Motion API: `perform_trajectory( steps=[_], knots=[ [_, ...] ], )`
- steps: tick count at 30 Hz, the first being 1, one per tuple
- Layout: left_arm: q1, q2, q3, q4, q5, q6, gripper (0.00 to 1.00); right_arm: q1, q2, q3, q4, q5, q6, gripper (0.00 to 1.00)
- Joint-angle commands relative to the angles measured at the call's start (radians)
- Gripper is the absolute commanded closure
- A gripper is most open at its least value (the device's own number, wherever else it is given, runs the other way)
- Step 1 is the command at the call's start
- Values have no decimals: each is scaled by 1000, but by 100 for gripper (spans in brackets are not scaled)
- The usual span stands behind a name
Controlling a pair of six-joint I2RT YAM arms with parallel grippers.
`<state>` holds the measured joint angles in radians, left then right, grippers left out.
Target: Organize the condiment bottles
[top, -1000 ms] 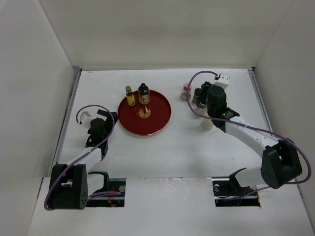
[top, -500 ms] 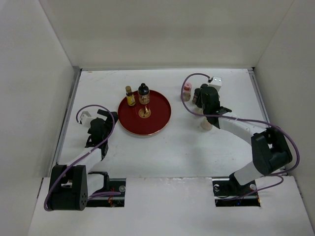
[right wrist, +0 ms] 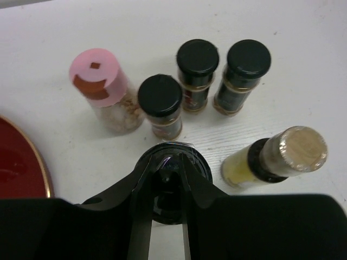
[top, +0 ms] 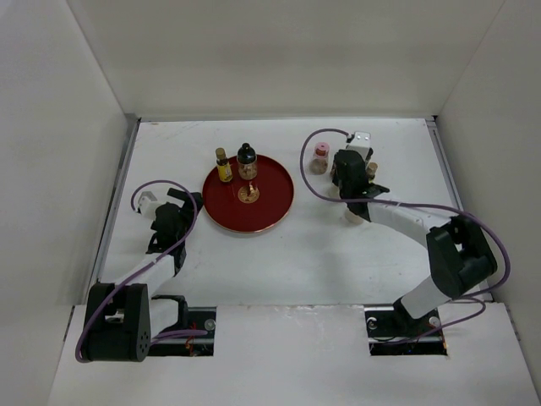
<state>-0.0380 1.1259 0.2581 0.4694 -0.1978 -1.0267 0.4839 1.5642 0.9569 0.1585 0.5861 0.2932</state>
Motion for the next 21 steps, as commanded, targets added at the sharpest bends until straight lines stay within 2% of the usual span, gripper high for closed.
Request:
perform_trajectory(
  steps=[1,8,21],
  knots=[
    [-6,3,-2,54,0,-3,0,69,-87,66,50,52,-31,81],
    [-6,6,0,54,1,-4,0,233,-40,215,42,43,-69,81],
    [40,-28,-48,75,-2,-50,0,463,365,696,24,-60,-98,80]
  ],
)
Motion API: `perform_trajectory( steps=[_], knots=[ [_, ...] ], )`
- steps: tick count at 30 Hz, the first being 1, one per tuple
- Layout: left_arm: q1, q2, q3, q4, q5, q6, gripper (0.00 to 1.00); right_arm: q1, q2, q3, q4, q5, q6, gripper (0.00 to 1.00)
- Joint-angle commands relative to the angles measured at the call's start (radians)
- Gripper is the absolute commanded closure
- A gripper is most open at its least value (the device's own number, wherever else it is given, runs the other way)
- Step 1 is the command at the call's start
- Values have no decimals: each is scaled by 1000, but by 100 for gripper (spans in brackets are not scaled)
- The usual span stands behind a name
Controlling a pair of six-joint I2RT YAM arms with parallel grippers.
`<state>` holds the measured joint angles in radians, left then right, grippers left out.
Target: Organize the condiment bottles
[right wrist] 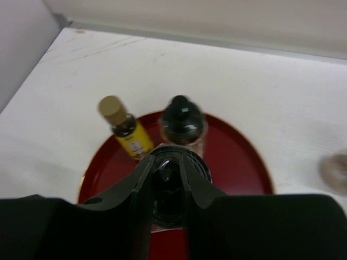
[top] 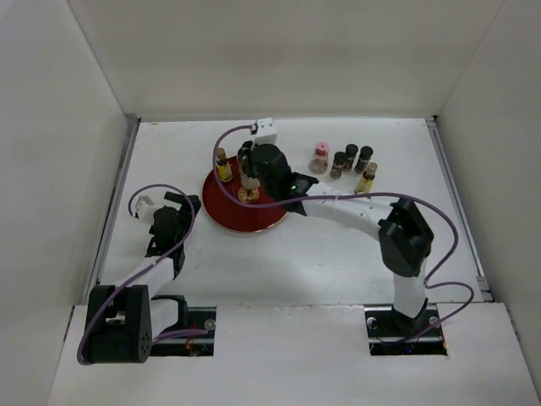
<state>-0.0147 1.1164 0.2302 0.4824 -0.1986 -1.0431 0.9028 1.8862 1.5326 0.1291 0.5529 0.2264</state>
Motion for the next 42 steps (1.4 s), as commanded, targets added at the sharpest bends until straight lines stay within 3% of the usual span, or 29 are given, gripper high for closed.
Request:
perform_trajectory(
  steps=[1,7,20,23,30,34,36,38,39,41,42],
  knots=[
    [25,-12,-25,68,5,-41,0,54,74,153,53,-28,-36,80],
    [38,2,-29,76,24,-57,0,84,184,257,44,-74,-7,80],
    [42,-9,-31,76,27,-57,0,143,321,324,44,-91,19,76],
    [42,-4,-31,76,27,-58,0,149,314,290,58,-82,14,67],
    [43,-1,-29,76,34,-57,0,149,171,169,109,-116,54,34],
    [43,-3,-26,76,42,-51,0,133,0,54,132,-195,90,27],
    [42,-4,-25,76,41,-48,0,129,-96,-24,142,-202,85,28],
    [37,-4,-23,76,42,-48,0,112,-209,-141,168,-182,71,38],
    [34,-6,-23,76,42,-48,0,103,-254,-194,181,-170,65,46],
    [34,-18,-25,74,41,-44,0,68,-385,-341,192,-119,59,75],
    [35,-27,-26,70,38,-43,0,43,-451,-415,181,-87,59,82]
  ],
)
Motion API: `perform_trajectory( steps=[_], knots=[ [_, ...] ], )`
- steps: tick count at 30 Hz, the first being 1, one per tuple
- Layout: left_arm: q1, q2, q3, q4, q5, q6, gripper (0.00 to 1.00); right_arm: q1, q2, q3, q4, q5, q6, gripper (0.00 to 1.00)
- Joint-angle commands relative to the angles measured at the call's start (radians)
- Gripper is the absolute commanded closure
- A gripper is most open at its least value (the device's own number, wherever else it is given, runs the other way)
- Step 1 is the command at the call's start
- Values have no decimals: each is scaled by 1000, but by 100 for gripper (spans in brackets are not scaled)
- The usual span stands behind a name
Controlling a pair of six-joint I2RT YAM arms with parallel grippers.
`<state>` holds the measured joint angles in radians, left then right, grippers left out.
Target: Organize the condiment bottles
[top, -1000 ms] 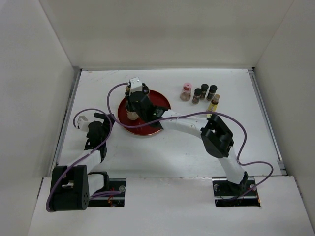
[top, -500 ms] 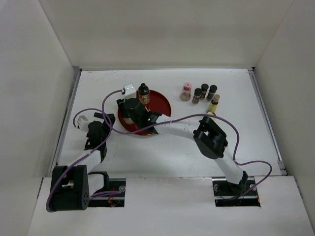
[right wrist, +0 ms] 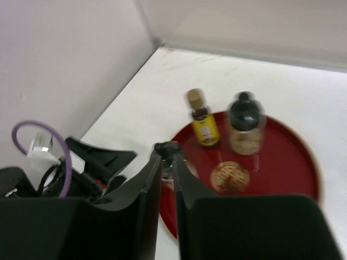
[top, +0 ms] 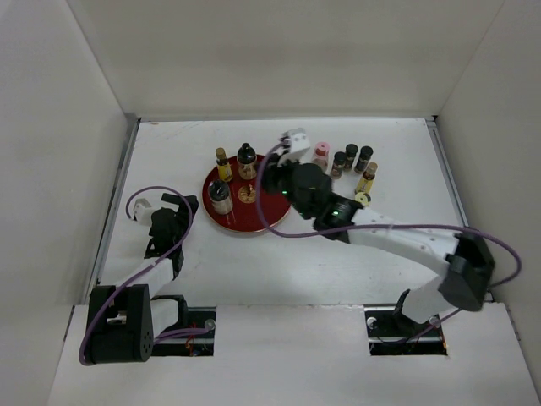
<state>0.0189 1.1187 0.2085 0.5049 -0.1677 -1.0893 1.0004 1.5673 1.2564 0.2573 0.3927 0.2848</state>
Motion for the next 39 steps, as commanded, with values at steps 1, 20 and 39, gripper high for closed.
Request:
perform_trajectory(
  steps=[1,20,39],
  knots=[
    [2,-34,-6,47,4,5,0,-84,-198,-208,30,105,7,83],
    [-12,-19,2,50,-3,12,0,-449,-391,-502,-365,353,151,18],
    [-15,4,8,57,10,5,0,-516,-224,-457,-316,253,166,45]
  ],
)
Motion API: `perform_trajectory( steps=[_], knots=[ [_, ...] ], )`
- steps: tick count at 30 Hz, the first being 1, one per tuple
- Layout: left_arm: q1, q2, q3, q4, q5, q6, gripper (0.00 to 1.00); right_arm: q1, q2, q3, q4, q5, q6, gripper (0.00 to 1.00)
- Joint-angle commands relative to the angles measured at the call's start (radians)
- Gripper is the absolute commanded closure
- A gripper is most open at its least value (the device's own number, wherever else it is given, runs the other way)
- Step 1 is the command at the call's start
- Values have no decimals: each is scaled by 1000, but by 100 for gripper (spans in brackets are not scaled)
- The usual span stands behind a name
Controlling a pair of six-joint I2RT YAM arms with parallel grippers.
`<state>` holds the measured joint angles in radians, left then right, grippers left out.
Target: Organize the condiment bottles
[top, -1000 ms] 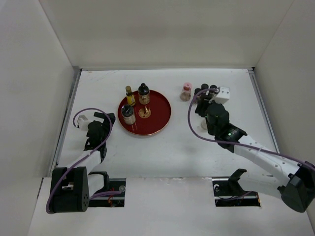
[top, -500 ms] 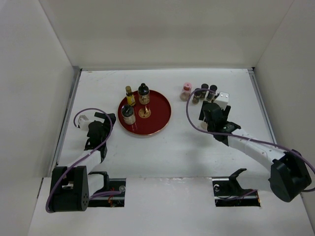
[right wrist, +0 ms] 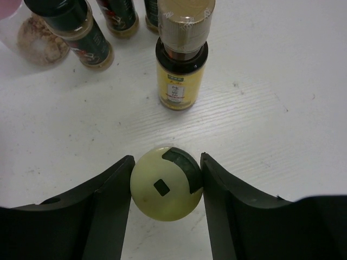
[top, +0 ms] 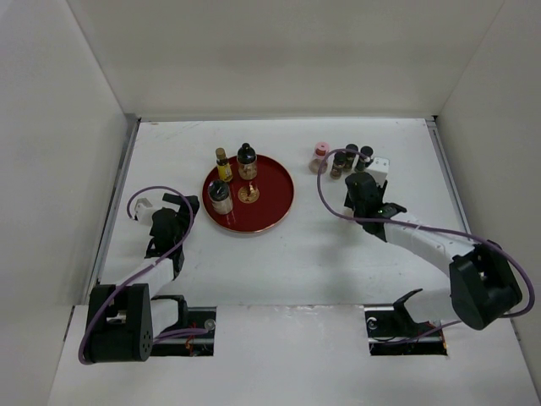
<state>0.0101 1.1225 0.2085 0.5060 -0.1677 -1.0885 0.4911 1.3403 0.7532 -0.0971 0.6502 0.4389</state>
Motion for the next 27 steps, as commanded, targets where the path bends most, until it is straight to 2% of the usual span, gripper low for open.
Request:
perform_trajectory(
  steps=[1,5,7,12,15,21,27],
  knots=[
    [-6,3,8,55,10,4,0,-7,2,46,39,-3,12,50],
    [-11,22,9,66,14,1,0,8,-52,26,46,32,15,57],
    [-11,13,6,68,14,1,0,55,-107,32,34,60,6,58],
    [1,-4,0,68,8,1,0,180,-175,164,16,82,-37,59],
    [1,-7,-1,66,4,4,0,249,-94,254,84,25,-55,59],
    [12,26,3,68,13,1,0,341,202,441,253,-133,-40,60],
    [15,-20,-4,60,17,6,0,415,494,701,272,-167,-100,59]
  ],
)
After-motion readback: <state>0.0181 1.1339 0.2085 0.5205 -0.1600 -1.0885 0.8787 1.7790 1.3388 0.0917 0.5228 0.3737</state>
